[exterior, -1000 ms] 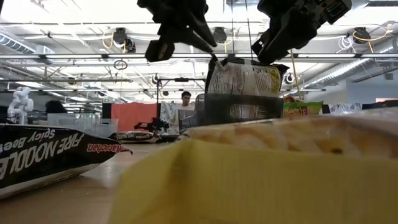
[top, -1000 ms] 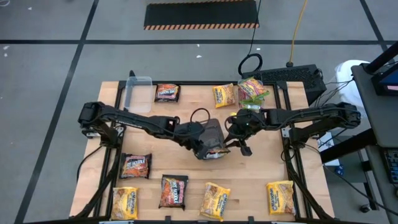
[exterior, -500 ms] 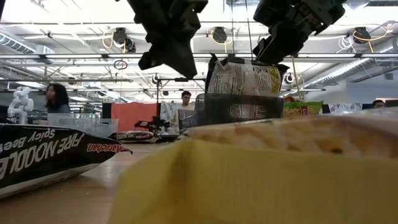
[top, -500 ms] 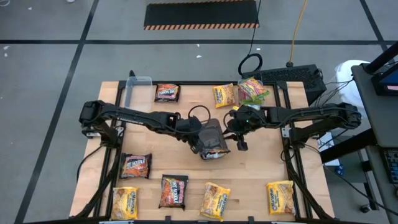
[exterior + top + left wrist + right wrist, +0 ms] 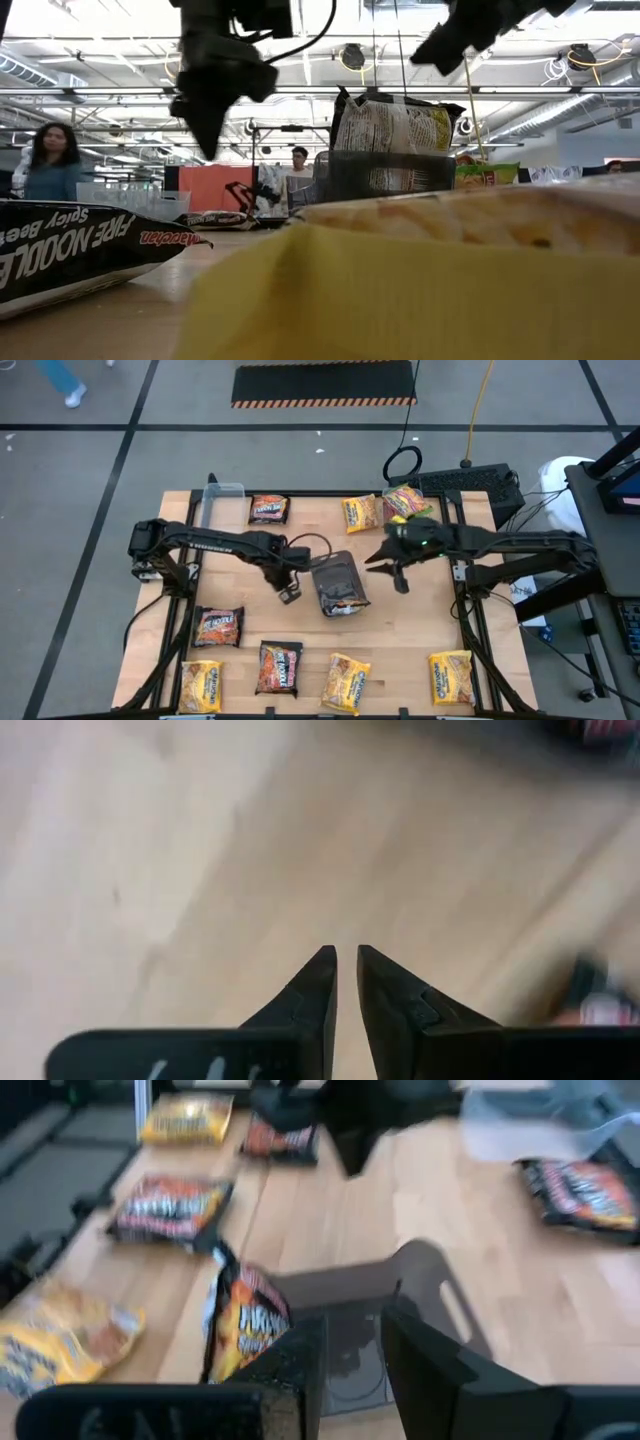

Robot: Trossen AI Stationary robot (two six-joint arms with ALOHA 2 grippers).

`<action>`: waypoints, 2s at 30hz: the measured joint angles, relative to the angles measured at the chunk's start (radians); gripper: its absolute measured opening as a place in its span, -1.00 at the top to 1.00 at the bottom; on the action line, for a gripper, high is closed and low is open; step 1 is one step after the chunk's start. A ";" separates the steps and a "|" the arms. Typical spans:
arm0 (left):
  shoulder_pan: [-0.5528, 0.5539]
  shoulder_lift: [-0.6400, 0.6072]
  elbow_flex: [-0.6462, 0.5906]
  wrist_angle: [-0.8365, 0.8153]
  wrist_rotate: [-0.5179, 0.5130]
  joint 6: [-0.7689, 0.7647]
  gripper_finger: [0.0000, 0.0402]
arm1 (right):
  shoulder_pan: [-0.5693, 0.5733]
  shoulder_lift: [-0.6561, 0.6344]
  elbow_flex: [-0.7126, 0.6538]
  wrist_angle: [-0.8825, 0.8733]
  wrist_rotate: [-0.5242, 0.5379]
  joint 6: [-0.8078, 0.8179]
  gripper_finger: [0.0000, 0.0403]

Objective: Sort Maruchan noodles
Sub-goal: Put the bottom middle yellow noodle pack into the left transparent bin

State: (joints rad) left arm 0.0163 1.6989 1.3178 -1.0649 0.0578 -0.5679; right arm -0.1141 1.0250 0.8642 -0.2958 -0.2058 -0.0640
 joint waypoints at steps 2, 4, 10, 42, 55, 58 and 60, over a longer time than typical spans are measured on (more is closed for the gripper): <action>-0.010 0.000 0.000 -0.055 0.044 0.025 0.76 | -0.010 -0.045 0.000 -0.001 0.000 0.040 0.54; -0.024 0.000 0.000 -0.094 0.079 0.043 0.76 | -0.013 -0.090 0.000 0.000 -0.001 0.053 0.54; -0.070 -0.071 0.000 -0.110 0.093 0.015 0.76 | -0.012 -0.231 0.001 -0.034 -0.004 0.035 0.54; -0.329 -0.627 0.000 -0.247 -0.199 -0.141 0.76 | 0.343 0.307 0.296 -0.244 -0.397 0.552 0.54; -0.524 -0.627 0.000 -0.258 -0.228 -0.169 0.76 | 0.488 0.577 0.296 -0.116 -0.232 0.687 0.54; -0.563 -0.627 0.000 -0.258 -0.246 -0.193 0.76 | 0.511 0.622 0.296 -0.112 -0.185 0.691 0.54; -0.589 -0.627 0.000 -0.258 -0.260 -0.207 0.76 | 0.524 0.647 0.296 -0.112 -0.154 0.672 0.54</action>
State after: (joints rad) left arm -0.5732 1.0721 1.3174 -1.3224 -0.2019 -0.7747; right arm 0.4103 1.6717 1.1603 -0.4077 -0.3602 0.6082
